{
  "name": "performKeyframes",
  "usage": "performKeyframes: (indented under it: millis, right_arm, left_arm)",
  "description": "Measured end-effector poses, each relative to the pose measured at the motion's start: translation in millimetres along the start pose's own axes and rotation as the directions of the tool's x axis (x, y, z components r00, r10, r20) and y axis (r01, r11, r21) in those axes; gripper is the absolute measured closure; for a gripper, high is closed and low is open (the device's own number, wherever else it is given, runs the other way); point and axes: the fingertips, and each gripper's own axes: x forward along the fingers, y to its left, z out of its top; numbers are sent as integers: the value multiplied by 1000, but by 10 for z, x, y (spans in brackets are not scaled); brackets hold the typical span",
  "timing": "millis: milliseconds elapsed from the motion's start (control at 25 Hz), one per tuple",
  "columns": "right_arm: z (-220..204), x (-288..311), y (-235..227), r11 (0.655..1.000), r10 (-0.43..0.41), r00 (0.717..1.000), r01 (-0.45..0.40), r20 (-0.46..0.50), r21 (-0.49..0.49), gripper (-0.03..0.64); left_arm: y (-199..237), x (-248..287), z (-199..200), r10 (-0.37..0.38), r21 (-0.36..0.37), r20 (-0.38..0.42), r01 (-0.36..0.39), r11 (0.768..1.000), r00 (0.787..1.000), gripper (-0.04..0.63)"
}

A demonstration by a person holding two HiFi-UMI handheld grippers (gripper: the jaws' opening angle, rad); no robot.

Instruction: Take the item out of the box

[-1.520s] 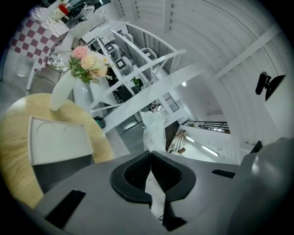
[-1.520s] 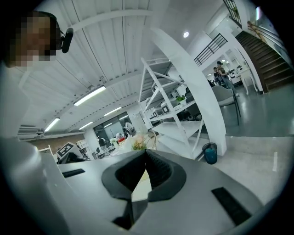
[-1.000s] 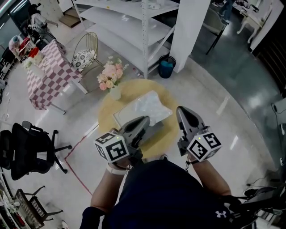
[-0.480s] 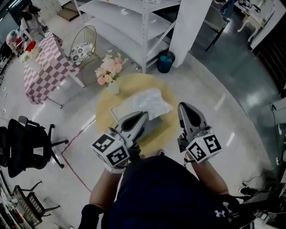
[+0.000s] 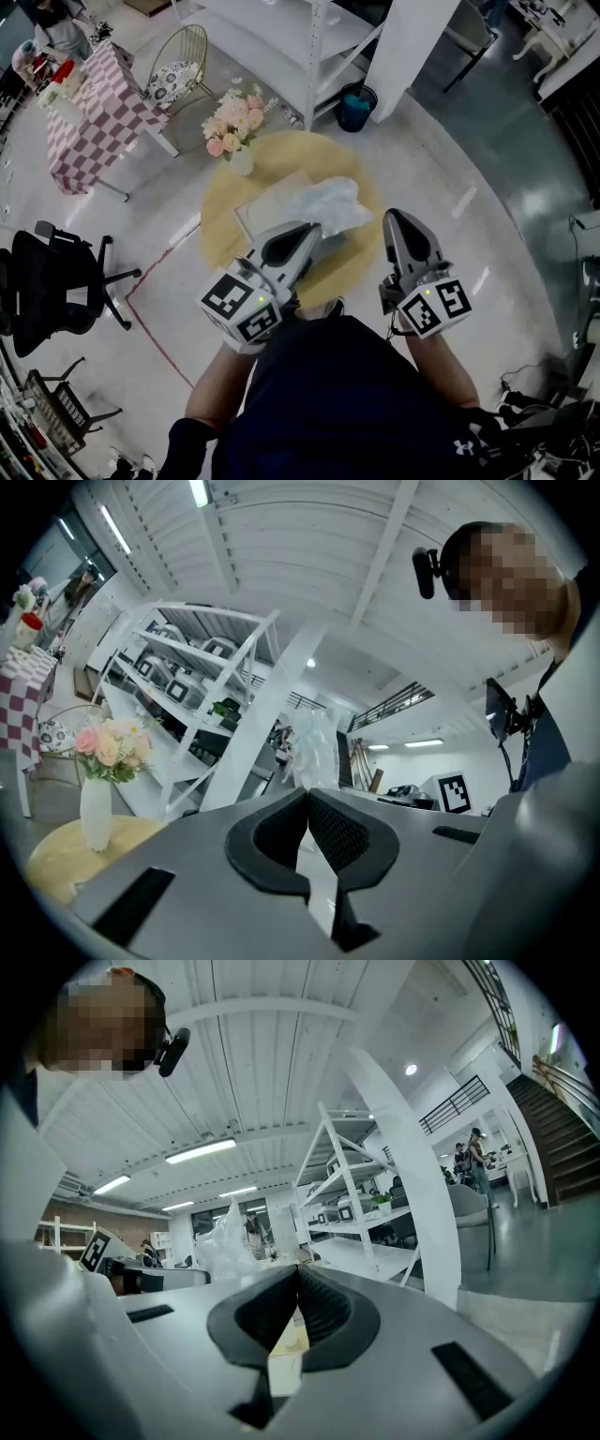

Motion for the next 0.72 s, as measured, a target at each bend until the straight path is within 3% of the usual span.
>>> performKeyframes:
  millis: [720]
  right_arm:
    - [-101, 56, -88, 999, 10, 1000, -9, -15, 49, 606]
  left_arm:
    - [62, 60, -60, 13, 50, -28, -11, 999, 1000, 577]
